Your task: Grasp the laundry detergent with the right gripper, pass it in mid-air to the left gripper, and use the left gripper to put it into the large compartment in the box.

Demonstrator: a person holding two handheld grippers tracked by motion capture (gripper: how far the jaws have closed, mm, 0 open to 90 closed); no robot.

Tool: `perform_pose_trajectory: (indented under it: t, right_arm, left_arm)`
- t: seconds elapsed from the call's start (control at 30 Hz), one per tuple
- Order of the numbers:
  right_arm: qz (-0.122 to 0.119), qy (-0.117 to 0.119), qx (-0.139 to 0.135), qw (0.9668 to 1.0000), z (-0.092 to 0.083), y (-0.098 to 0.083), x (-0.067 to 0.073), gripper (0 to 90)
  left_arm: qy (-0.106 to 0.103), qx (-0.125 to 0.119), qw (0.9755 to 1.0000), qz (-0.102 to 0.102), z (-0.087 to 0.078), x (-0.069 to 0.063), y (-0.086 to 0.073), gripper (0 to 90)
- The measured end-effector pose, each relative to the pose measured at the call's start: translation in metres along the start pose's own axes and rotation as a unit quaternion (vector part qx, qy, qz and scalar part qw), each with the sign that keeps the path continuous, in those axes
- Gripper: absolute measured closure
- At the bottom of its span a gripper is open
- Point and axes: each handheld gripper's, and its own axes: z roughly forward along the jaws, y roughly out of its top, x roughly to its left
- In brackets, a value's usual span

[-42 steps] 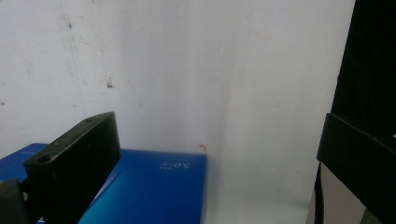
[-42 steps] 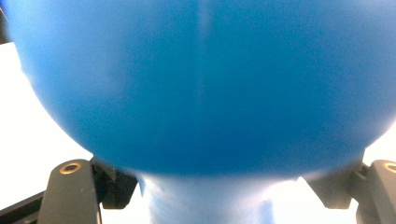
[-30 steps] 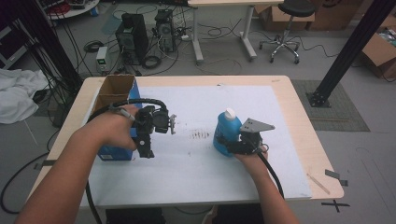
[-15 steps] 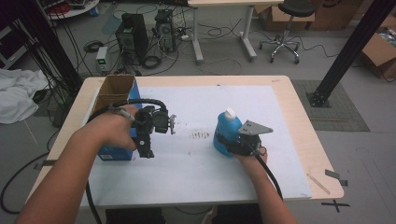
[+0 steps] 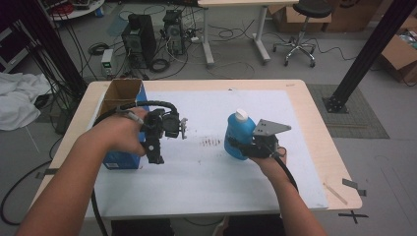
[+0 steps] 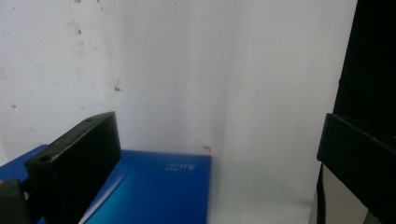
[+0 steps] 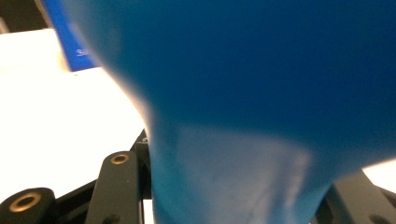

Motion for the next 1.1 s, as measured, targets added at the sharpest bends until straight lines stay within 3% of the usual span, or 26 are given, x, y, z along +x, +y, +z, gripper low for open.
perform_pose_trajectory:
  t: [0.1,0.13,0.17,0.23,0.27,0.37,0.43,0.5,0.63,0.67,0.73,0.93,1.1]
  right_arm:
    - [-0.005,0.014,0.001,0.9999,-0.002,0.002,-0.001,48.2]
    - [-0.014,0.035,0.006,0.9993,-0.003,0.005,-0.001,48.2]
    - [-0.014,0.035,0.006,0.9993,-0.003,0.005,-0.001,48.2]
    - [-0.028,0.072,0.010,0.9970,-0.004,0.009,0.001,48.1]
    - [-0.028,0.072,0.010,0.9970,-0.004,0.009,0.001,48.1]
    - [-0.051,0.113,0.017,0.9921,-0.004,0.011,0.006,48.1]
    - [-0.055,0.122,0.017,0.9909,-0.003,0.012,0.007,48.1]
    - [-0.061,0.146,0.011,0.9874,-0.002,0.012,0.010,47.9]
    - [-0.069,0.160,0.006,0.9847,-0.001,0.013,0.013,47.7]
    - [-0.071,0.174,0.000,0.9821,0.000,0.014,0.014,47.5]
    - [-0.074,0.179,-0.001,0.9811,0.000,0.015,0.015,47.4]
    - [-0.090,0.215,-0.005,0.9725,0.012,0.019,0.026,47.1]
    - [-0.100,0.228,0.001,0.9685,0.022,0.021,0.034,47.1]
  left_arm:
    - [-0.002,-0.004,1.0000,0.001,-0.002,0.000,0.001,0.2]
    - [-0.002,-0.006,1.0000,0.002,-0.004,0.001,0.002,0.1]
    - [-0.002,-0.006,1.0000,0.002,-0.004,0.001,0.002,0.1]
    - [-0.005,-0.005,1.0000,0.003,-0.007,0.002,0.004,0.1]
    - [-0.005,-0.005,1.0000,0.003,-0.007,0.002,0.004,0.1]
    - [-0.007,-0.009,0.9999,0.007,-0.009,0.002,0.008,0.1]
    - [-0.007,-0.010,0.9999,0.008,-0.010,0.002,0.009,0.1]
    - [-0.007,-0.010,0.9999,0.009,-0.010,0.002,0.011,0.1]
    - [-0.010,-0.008,0.9999,0.012,-0.012,0.002,0.015,0.1]
    - [-0.009,-0.009,0.9998,0.013,-0.012,0.002,0.015,0.1]
    - [-0.010,-0.007,0.9998,0.014,-0.014,0.001,0.017,0.1]
    - [-0.014,-0.009,0.9997,0.018,-0.019,0.000,0.023,0.1]
    - [-0.021,-0.009,0.9994,0.024,-0.023,-0.003,0.030,0.1]
